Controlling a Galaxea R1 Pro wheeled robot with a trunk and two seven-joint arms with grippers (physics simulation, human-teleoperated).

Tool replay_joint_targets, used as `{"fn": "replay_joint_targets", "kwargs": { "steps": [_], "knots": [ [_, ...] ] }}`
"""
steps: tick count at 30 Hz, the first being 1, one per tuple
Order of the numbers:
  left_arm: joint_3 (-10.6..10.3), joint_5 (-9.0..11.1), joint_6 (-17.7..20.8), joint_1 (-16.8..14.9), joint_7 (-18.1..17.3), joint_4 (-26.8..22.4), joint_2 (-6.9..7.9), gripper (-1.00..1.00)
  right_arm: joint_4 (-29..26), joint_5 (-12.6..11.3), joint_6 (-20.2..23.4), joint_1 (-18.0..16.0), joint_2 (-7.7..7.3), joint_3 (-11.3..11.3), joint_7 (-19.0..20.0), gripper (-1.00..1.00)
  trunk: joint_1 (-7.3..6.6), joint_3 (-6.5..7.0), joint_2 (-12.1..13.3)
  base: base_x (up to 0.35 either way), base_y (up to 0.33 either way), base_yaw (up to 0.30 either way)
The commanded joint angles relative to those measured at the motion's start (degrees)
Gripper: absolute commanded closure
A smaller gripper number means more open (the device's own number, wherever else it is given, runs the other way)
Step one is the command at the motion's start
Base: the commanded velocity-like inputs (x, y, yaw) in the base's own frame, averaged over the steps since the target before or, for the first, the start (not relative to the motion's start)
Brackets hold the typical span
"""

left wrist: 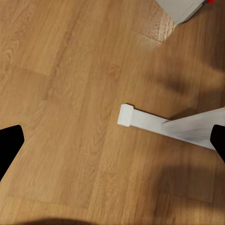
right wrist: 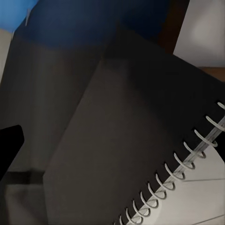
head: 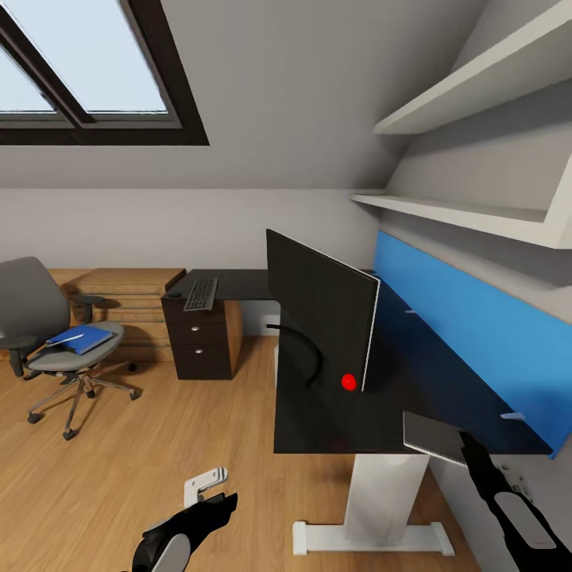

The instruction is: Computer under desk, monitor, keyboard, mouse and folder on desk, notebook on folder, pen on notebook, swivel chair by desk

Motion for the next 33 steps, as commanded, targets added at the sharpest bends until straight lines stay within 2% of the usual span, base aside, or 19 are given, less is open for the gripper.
{"fn": "replay_joint_targets", "kwargs": {
  "steps": [1, 18, 33],
  "knots": [
    [-0.2, 0.6, 0.0, -0.1, 0.6, -0.1, 0.06, -1.00, 0.0, -0.6, -0.1, 0.0, -0.02, 0.0, 0.1, -1.00, 0.00, -0.06, 0.0, 0.000, 0.000, 0.000],
    [0.3, 0.6, 0.0, -0.1, 0.8, -1.0, 0.03, -1.00, 0.0, -0.6, -0.1, 0.0, -0.04, 0.0, 0.1, -1.00, 0.00, -0.06, 0.0, 0.000, 0.000, 0.000],
    [0.3, 0.5, -0.1, -0.1, 1.1, -1.1, -0.03, -1.00, 0.0, -0.6, -0.1, 0.0, -0.04, 0.0, 0.1, -1.00, 3.29, -2.76, -6.1, 0.000, 0.000, 0.000]
  ]
}}
